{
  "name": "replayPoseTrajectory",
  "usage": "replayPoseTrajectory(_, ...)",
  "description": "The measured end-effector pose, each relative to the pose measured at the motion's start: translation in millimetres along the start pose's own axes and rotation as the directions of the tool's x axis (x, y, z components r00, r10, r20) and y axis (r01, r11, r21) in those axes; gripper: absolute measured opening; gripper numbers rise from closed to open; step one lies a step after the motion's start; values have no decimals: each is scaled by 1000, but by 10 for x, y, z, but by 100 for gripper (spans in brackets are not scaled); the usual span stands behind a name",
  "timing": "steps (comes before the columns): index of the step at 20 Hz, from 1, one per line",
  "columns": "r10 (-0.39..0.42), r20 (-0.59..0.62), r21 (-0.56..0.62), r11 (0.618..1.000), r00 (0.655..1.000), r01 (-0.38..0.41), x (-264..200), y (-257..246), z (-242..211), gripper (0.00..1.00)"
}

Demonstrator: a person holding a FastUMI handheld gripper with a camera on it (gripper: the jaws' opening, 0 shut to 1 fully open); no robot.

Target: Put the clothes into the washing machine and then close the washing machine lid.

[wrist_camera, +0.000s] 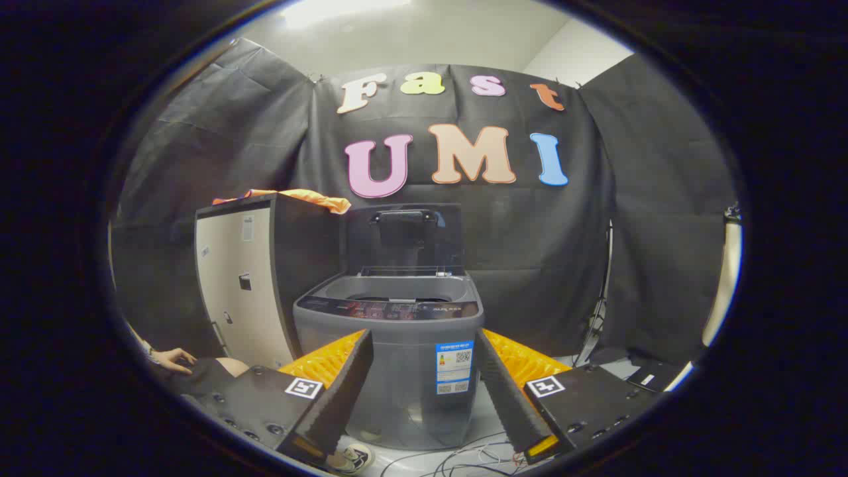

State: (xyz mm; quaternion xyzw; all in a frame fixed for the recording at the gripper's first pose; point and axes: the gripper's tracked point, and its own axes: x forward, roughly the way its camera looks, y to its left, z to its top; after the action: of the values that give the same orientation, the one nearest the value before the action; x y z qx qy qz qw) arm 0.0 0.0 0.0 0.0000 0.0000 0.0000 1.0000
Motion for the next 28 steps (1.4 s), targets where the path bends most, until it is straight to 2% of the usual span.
replayPoseTrajectory(15,12,-1,2,1000,1000,-12,29,45,-8,96)
replayPoseTrajectory(21,85,2,46,995,996,-85,424,394,16,96)
replayPoseTrajectory(24,170,5,32,985,985,-171,778,794,199,96)
replayPoseTrajectory(28,310,-13,48,950,951,-309,1282,1476,596,96)
